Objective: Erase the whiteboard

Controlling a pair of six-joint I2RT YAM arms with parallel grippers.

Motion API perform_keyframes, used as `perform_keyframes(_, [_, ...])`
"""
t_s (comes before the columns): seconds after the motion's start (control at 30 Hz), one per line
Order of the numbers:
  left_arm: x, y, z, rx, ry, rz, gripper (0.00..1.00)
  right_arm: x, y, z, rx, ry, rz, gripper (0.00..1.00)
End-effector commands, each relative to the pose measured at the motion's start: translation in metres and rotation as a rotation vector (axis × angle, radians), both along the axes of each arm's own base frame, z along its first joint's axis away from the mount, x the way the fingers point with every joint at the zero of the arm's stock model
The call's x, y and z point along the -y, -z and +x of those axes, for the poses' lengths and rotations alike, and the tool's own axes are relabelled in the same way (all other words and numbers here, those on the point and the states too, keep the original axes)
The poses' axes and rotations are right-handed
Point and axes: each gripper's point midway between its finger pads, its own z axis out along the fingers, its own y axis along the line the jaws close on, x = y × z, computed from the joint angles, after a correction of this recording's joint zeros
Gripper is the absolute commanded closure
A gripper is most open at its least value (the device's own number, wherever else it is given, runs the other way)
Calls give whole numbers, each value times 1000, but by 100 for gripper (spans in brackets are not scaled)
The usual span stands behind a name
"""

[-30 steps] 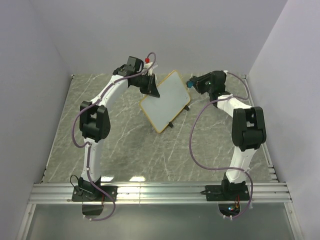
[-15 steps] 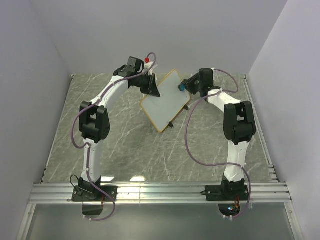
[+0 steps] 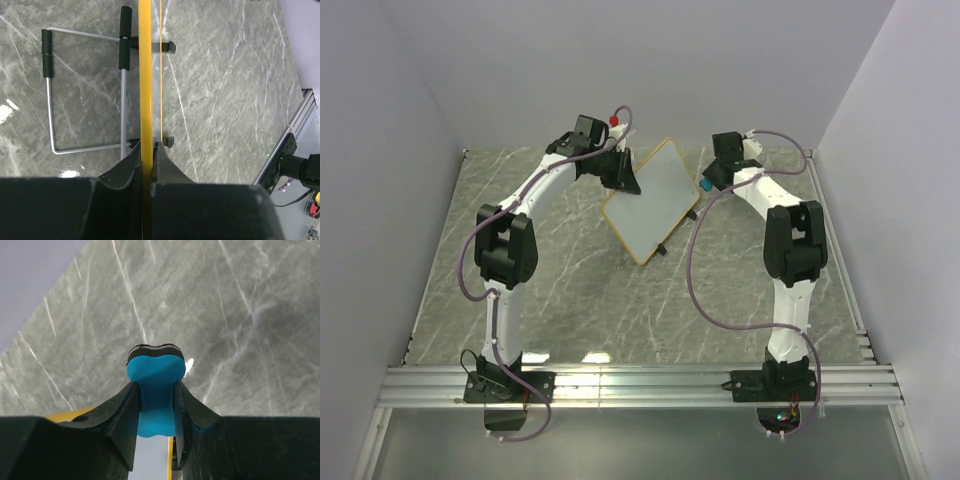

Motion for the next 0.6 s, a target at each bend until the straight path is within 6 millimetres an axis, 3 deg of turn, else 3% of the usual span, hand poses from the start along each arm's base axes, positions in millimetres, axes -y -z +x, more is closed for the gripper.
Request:
perform_keyframes(0.0, [-23, 81, -4, -4, 15, 278, 100, -11, -19, -9, 28, -15, -71, 100])
perform_keyframes(0.27, [-22, 78, -5, -2, 17, 267, 100, -28, -12, -18, 89, -4, 77, 100])
perform_keyframes(0.43, [-22, 78, -10, -4, 22, 264, 100, -34, -14, -4, 139, 7, 115, 100])
perform_keyframes(0.57, [-23, 77, -12, 0, 23, 260, 100, -26, -13, 7, 129, 40, 69, 100])
